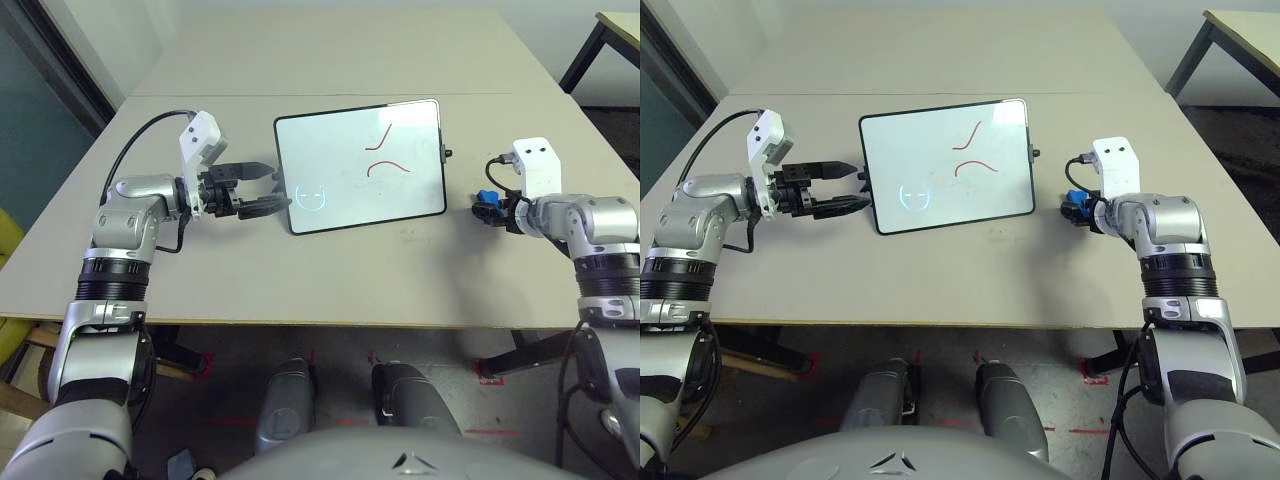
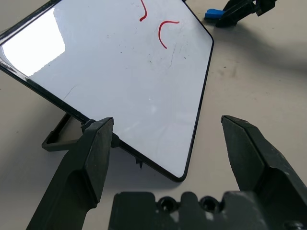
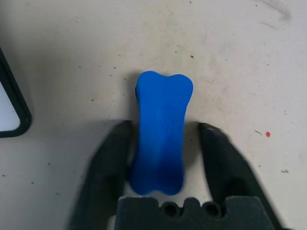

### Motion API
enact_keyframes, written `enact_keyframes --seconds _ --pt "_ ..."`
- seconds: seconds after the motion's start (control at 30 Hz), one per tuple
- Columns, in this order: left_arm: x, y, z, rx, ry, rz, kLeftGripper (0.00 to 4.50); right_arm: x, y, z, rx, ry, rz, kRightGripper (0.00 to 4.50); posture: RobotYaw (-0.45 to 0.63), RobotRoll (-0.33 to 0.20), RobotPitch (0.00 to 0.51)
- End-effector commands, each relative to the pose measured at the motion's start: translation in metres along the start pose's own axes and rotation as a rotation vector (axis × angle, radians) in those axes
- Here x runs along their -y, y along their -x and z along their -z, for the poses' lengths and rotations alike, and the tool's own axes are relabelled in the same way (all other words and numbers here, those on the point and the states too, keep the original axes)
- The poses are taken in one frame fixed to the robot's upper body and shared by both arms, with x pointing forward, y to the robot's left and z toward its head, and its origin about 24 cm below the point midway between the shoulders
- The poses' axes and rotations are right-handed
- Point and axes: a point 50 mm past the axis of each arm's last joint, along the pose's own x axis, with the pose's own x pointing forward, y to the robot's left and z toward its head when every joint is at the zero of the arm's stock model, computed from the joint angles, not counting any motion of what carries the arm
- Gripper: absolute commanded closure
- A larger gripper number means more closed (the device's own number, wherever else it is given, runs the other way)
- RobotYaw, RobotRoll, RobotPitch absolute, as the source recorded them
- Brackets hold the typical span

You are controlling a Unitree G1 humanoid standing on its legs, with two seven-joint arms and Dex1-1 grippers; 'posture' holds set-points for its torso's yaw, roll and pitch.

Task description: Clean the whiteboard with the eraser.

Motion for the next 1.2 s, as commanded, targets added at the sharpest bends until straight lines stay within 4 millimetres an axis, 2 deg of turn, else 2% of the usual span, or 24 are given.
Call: enact_keyframes --seconds 0.03,0.13,0.17,0.4,0.63,0.73,0.93,1.2 --pt "0.0 -0.001 -0.003 0.014 -0.009 -0.001 0.0 0.003 0.0 0.003 -0.006 -0.002 0.005 2.98 0.19 0.0 0.061" --pt "0.001 -0.003 -0.005 0.021 -0.013 0.006 0.0 0.002 0.005 -0.001 0.019 0.045 -0.008 3.96 0.19 0.0 0.06" --pt "0.0 -0.003 -0.005 0.022 -0.013 0.008 0.0 0.001 0.008 -0.003 0.028 0.062 -0.014 4.13 0.19 0.0 0.06" --pt "0.0 -0.005 -0.007 0.022 -0.017 0.016 0.0 -0.011 0.039 -0.027 0.217 0.277 -0.134 4.13 0.17 0.0 0.063" --pt "-0.001 -0.007 -0.009 0.024 -0.023 0.025 0.0 -0.036 0.058 -0.037 0.326 0.497 -0.239 4.13 0.16 0.0 0.066" --pt "-0.002 -0.007 -0.01 0.02 -0.027 0.029 0.0 -0.046 0.057 -0.041 0.366 0.616 -0.238 4.13 0.16 0.0 0.066" --pt "-0.002 -0.007 -0.008 0.017 -0.024 0.036 0.0 -0.066 0.042 -0.047 0.411 0.855 -0.191 4.13 0.16 0.0 0.066" --pt "-0.003 -0.008 -0.008 0.024 -0.023 0.029 0.0 -0.086 0.029 -0.051 0.407 1.058 -0.208 4.13 0.17 0.0 0.064"
